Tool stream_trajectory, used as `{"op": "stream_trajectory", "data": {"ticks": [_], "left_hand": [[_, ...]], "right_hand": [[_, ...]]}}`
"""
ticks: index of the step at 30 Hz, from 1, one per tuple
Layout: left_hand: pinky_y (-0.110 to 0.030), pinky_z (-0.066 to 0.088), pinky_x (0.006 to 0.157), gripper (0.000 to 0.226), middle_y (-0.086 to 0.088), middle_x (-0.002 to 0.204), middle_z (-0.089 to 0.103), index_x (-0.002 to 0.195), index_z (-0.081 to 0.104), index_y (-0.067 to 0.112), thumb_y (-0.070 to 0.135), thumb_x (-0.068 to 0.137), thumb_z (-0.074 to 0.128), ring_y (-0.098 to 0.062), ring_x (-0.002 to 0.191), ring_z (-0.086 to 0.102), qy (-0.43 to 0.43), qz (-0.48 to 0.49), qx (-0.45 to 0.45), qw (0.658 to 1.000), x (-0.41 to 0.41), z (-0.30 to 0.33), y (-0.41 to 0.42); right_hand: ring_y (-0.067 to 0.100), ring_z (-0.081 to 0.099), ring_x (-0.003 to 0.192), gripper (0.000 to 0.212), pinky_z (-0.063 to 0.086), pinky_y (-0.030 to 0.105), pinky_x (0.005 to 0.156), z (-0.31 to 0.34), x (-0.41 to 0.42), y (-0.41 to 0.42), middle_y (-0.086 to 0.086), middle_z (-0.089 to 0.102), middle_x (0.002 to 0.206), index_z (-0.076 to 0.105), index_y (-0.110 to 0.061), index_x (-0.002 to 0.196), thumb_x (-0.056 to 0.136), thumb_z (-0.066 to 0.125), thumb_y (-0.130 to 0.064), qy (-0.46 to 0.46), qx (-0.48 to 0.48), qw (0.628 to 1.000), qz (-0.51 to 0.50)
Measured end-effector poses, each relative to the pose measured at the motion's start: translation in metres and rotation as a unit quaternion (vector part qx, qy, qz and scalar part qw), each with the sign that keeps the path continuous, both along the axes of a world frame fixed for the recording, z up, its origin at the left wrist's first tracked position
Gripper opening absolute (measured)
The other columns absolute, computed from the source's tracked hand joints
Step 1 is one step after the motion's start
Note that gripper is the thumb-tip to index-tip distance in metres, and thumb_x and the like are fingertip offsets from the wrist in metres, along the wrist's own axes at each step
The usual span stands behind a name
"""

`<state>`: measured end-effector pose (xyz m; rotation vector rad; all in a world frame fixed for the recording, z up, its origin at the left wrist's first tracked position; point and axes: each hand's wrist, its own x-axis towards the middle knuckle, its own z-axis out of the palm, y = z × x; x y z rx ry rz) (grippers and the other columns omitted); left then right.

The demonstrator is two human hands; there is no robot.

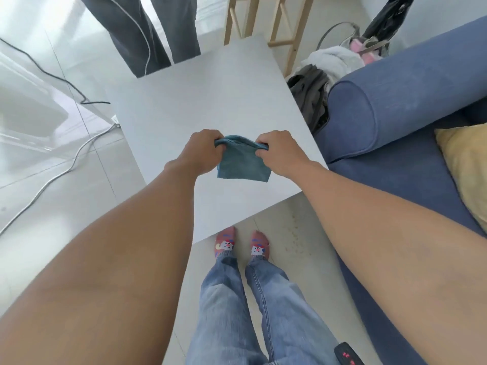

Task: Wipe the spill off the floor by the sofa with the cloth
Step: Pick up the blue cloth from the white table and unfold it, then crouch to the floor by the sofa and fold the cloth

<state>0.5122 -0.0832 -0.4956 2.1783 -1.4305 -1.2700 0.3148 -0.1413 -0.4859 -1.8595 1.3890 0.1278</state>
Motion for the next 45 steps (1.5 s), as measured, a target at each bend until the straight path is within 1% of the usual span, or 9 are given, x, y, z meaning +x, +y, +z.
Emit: {"op": "stream_trajectory", "data": {"ticks": [6, 11, 19, 26, 28, 31, 35, 42, 45], "left_hand": [[-0.028, 0.037, 0.056, 0.019, -0.006, 0.087, 0.061, 0.095, 0.065, 0.006, 0.013, 0.095, 0.047, -0.022, 0.073, 0.050, -0.012, -0.089, -0.060, 0.994, -0.041, 0.104, -0.046], [-0.028, 0.038, 0.056, 0.021, -0.010, 0.092, 0.065, 0.099, 0.068, 0.005, 0.009, 0.094, 0.047, -0.026, 0.080, 0.054, -0.015, -0.194, -0.118, 0.974, -0.100, 0.168, -0.085], [-0.030, 0.040, 0.072, 0.019, -0.008, 0.091, 0.064, 0.103, 0.071, 0.009, 0.012, 0.094, 0.055, -0.026, 0.086, 0.055, 0.008, -0.356, -0.190, 0.915, -0.244, 0.238, -0.099], [-0.031, 0.041, 0.060, 0.016, -0.007, 0.083, 0.067, 0.097, 0.071, 0.008, 0.014, 0.095, 0.056, -0.027, 0.080, 0.058, 0.057, -0.484, -0.196, 0.851, -0.354, 0.274, -0.053], [-0.033, 0.047, 0.065, 0.018, -0.014, 0.087, 0.069, 0.098, 0.071, 0.005, 0.015, 0.095, 0.056, -0.030, 0.082, 0.060, 0.064, -0.497, -0.184, 0.845, -0.378, 0.279, -0.038], [-0.039, 0.052, 0.071, 0.019, -0.018, 0.093, 0.072, 0.097, 0.071, 0.005, 0.016, 0.095, 0.056, -0.028, 0.080, 0.059, 0.076, -0.509, -0.178, 0.839, -0.410, 0.288, -0.015], [-0.026, 0.047, 0.064, 0.017, -0.008, 0.094, 0.071, 0.101, 0.070, 0.009, 0.019, 0.095, 0.058, -0.023, 0.083, 0.060, 0.101, -0.510, -0.175, 0.836, -0.440, 0.302, 0.011], [-0.028, 0.040, 0.061, 0.017, 0.002, 0.085, 0.057, 0.095, 0.059, 0.016, 0.032, 0.100, 0.056, -0.016, 0.072, 0.050, 0.159, -0.444, -0.165, 0.866, -0.448, 0.312, 0.047], [-0.026, 0.042, 0.064, 0.017, 0.005, 0.093, 0.057, 0.099, 0.052, 0.019, 0.036, 0.101, 0.053, -0.013, 0.080, 0.053, 0.173, -0.411, -0.160, 0.880, -0.436, 0.304, 0.065]], "right_hand": [[0.032, 0.060, 0.083, 0.010, 0.040, 0.034, 0.061, 0.100, -0.041, -0.008, 0.011, 0.065, 0.091, 0.068, -0.005, 0.088, 0.091, 0.059, -0.009, -0.011, -0.065, 0.994, -0.083], [0.036, 0.064, 0.083, 0.011, 0.053, 0.047, 0.070, 0.164, -0.099, 0.000, 0.016, 0.069, 0.090, 0.071, -0.007, 0.090, 0.089, 0.060, -0.008, -0.005, -0.118, 0.974, -0.195], [0.032, 0.062, 0.078, 0.009, 0.050, 0.040, 0.063, 0.238, -0.221, 0.057, 0.012, 0.066, 0.092, 0.067, -0.012, 0.087, 0.089, 0.060, -0.008, 0.045, -0.170, 0.928, -0.327], [0.021, 0.053, 0.066, 0.012, 0.035, 0.030, 0.053, 0.270, -0.311, 0.144, 0.008, 0.065, 0.082, 0.070, -0.011, 0.092, 0.092, 0.060, -0.004, 0.054, -0.176, 0.874, -0.451], [0.020, 0.050, 0.066, 0.012, 0.035, 0.029, 0.054, 0.277, -0.329, 0.167, 0.006, 0.061, 0.080, 0.069, -0.010, 0.091, 0.091, 0.060, -0.002, 0.060, -0.174, 0.862, -0.473], [0.023, 0.050, 0.069, 0.020, 0.038, 0.034, 0.059, 0.287, -0.354, 0.199, 0.016, 0.067, 0.085, 0.071, -0.004, 0.093, 0.084, 0.055, 0.005, 0.070, -0.171, 0.845, -0.502], [0.030, 0.062, 0.079, 0.022, 0.046, 0.036, 0.061, 0.304, -0.381, 0.230, 0.011, 0.068, 0.093, 0.072, -0.010, 0.094, 0.082, 0.056, 0.000, 0.064, -0.175, 0.823, -0.536], [0.018, 0.053, 0.067, 0.014, 0.041, 0.029, 0.056, 0.316, -0.392, 0.264, 0.003, 0.062, 0.081, 0.067, -0.017, 0.092, 0.086, 0.055, -0.012, 0.004, -0.216, 0.796, -0.565], [0.013, 0.055, 0.066, 0.007, 0.042, 0.028, 0.057, 0.307, -0.385, 0.276, 0.000, 0.064, 0.081, 0.063, -0.021, 0.097, 0.093, 0.057, -0.019, -0.032, -0.226, 0.786, -0.574]]}}
